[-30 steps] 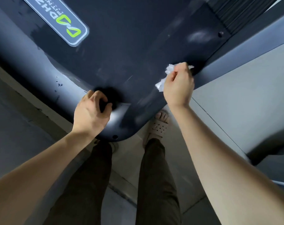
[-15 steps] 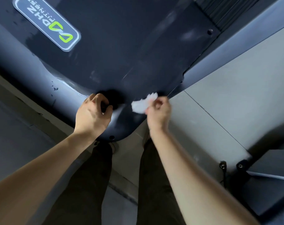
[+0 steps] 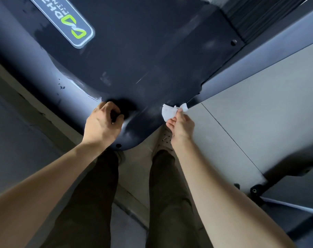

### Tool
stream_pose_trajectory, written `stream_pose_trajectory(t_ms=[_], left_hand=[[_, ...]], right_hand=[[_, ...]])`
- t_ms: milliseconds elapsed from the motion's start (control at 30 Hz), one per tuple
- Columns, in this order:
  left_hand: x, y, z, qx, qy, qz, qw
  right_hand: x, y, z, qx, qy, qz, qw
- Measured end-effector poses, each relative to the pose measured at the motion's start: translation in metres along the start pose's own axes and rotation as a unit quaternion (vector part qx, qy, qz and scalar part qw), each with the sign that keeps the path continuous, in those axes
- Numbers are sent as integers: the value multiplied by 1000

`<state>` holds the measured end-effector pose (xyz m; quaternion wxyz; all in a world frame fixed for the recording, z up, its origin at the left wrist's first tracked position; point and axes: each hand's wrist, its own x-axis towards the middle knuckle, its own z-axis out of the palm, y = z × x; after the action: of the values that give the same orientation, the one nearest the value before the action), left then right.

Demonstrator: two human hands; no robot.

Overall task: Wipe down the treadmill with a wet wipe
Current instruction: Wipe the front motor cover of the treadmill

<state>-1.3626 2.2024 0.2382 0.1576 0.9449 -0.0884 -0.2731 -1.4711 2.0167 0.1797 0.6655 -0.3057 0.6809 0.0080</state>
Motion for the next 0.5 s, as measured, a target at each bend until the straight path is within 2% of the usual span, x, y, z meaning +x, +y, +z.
stream_pose_trajectory(t_ms=[133, 233, 300, 367, 400, 500], left_hand=[[-19, -12, 8, -30, 7, -20, 999], [-37, -19, 18, -76, 14, -66, 995], [-48, -22, 26, -116, 20, -113, 987], [-59, -22, 33, -155, 22, -162, 974], [-64, -24, 35, -177, 24, -189, 966], [-77, -34, 43, -224, 32, -233, 946]], right_hand=[[43, -52, 0, 18, 67, -59, 996], [21, -26, 10, -89, 74, -108, 987], [-2, 11, 19, -170, 57, -181, 967], [-20, 44, 21, -263, 31, -274, 925], [-32, 57, 22, -317, -11, -317, 894], [-52, 71, 17, -498, -155, -420, 742]])
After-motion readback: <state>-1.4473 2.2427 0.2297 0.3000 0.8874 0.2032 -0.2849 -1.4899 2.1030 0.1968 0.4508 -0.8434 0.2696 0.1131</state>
